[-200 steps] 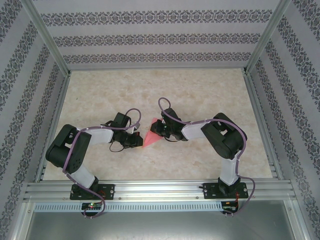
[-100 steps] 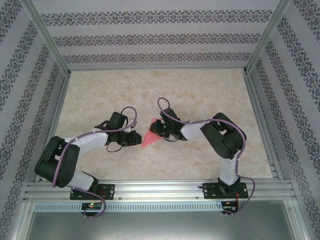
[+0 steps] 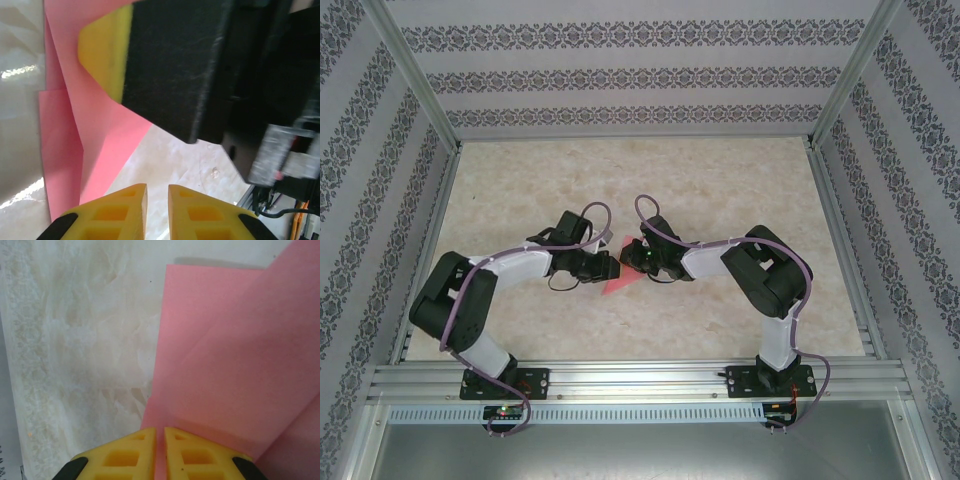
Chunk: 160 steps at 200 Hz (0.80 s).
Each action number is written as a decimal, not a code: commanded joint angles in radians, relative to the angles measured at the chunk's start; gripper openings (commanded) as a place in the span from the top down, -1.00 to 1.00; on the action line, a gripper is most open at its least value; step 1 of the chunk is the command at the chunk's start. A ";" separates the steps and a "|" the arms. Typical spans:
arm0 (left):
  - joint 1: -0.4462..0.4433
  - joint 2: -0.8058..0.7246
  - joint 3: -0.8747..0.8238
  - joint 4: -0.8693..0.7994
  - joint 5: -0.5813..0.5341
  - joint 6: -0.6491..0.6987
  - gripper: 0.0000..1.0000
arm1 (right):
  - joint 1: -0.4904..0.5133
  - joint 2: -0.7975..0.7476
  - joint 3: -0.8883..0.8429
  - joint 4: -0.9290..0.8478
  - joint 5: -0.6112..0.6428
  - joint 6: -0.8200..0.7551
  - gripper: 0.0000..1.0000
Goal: Fold a paper plane with a square sheet of paper (pick it up from the middle)
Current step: Fourth fold the wing at the center of the table.
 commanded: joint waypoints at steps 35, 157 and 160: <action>-0.008 0.097 0.004 0.089 -0.012 -0.019 0.67 | 0.005 0.066 -0.017 -0.124 0.056 -0.008 0.72; -0.006 0.057 -0.063 -0.052 -0.147 0.068 0.70 | 0.005 0.074 -0.018 -0.141 0.064 -0.008 0.72; -0.006 0.053 -0.063 -0.055 -0.147 0.068 0.70 | 0.005 0.074 -0.017 -0.142 0.064 -0.009 0.72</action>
